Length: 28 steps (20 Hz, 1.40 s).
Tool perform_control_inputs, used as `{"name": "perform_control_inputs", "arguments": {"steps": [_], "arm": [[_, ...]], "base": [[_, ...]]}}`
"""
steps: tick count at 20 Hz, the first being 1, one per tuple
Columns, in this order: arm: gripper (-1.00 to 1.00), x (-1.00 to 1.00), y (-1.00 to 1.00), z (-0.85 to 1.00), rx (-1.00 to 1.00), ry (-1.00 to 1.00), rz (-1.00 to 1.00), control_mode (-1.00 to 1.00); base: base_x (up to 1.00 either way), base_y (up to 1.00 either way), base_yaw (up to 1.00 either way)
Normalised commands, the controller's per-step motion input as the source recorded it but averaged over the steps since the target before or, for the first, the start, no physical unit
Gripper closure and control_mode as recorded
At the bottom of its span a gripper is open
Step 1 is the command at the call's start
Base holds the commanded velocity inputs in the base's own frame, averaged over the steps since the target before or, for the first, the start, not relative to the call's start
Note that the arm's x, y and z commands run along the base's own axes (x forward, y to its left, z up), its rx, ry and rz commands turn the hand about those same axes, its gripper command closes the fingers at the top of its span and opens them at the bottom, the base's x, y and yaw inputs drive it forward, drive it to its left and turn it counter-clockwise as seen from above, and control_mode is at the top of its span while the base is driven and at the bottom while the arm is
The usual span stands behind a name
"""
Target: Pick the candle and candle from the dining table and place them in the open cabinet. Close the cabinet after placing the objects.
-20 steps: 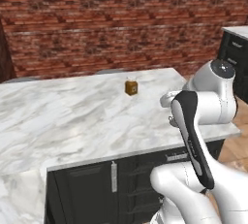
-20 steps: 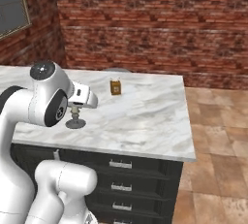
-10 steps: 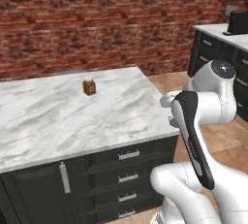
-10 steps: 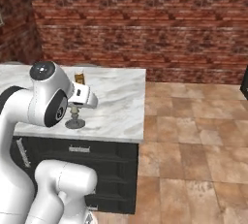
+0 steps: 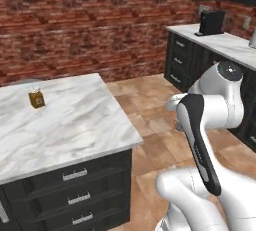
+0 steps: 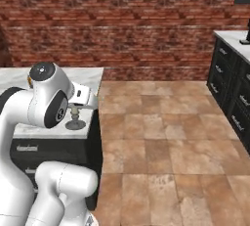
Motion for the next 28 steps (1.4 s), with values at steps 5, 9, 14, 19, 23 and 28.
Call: {"name": "perform_control_inputs", "arguments": {"steps": [5,9,14,19,23,28], "arm": [[1.00,0.00,0.00,0.00,0.00,0.00,0.00,1.00],[1.00,0.00,0.00,0.00,0.00,0.00,0.00,1.00],[1.00,0.00,0.00,0.00,0.00,0.00,0.00,1.00],[1.00,0.00,0.00,0.00,0.00,0.00,0.00,1.00],[1.00,0.00,0.00,0.00,0.00,0.00,0.00,1.00],[1.00,0.00,0.00,0.00,0.00,0.00,0.00,1.00]], "base": [[-0.04,-0.98,-0.06],[0.01,-0.91,0.01],[0.16,-0.70,0.13],[0.61,-0.08,0.14],[0.80,0.00,0.13],[0.95,0.00,0.05]]}}
